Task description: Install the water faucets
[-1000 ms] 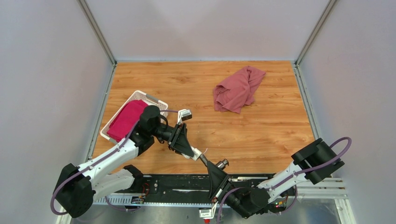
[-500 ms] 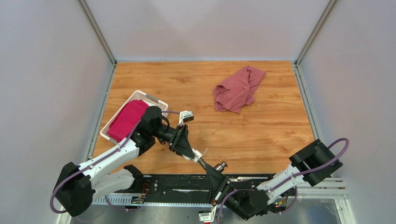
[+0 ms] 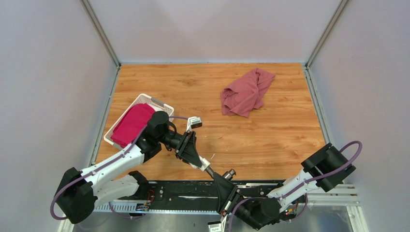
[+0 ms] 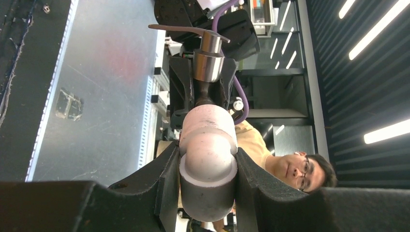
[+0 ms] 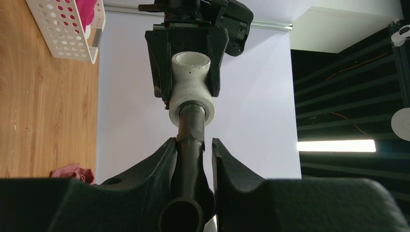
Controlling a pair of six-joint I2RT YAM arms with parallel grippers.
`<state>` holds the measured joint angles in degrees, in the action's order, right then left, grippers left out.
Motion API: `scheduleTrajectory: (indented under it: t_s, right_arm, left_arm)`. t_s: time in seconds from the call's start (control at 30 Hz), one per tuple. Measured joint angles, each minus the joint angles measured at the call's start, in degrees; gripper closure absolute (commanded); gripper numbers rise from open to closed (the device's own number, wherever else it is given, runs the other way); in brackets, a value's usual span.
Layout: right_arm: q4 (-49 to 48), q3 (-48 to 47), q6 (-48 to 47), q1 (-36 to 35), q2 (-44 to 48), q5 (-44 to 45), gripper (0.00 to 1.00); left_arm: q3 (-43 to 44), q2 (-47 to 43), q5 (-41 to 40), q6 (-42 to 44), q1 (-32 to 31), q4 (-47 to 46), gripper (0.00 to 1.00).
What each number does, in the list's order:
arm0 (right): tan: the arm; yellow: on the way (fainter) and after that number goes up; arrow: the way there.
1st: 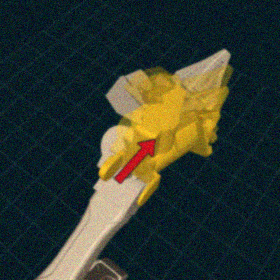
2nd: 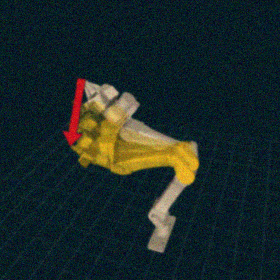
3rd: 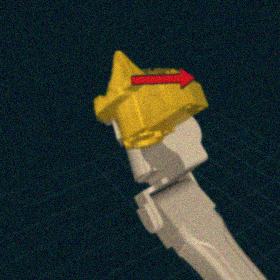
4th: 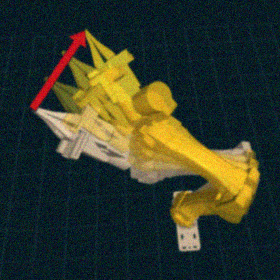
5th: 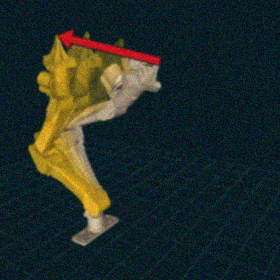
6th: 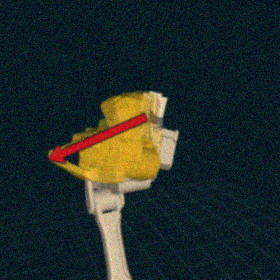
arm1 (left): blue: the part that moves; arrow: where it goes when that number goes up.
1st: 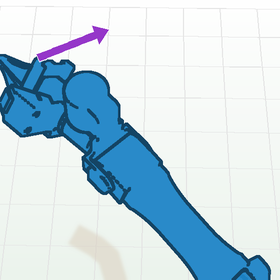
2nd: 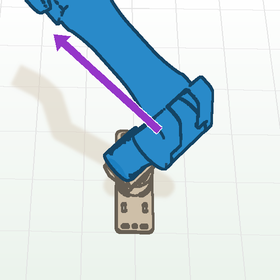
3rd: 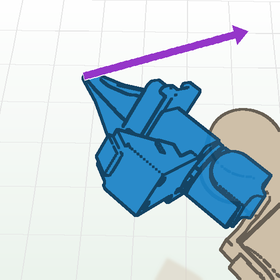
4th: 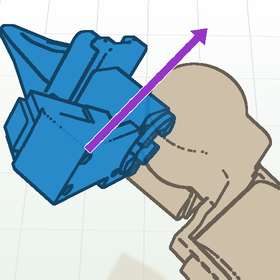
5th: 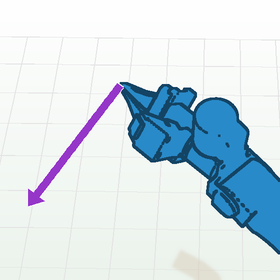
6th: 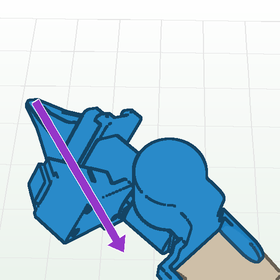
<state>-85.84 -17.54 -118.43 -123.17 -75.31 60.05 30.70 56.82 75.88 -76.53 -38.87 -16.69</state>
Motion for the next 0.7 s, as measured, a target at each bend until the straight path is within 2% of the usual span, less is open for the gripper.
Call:
scheduleTrajectory:
  t_s: [0.33, 0.7]
  right_arm:
    - [2.2, -1.5, 0.0, -1.6, 3.4, 2.7, 1.0]
    - [9.5, -2.5, 2.8, -1.9, 5.9, 4.8, 1.0]
  left_arm:
    - [0.5, 0.0, -0.3, -0.2, -0.6, -0.5, 1.0]
    - [0.8, 0.0, -1.4, -0.2, -1.2, -0.3, 1.0]
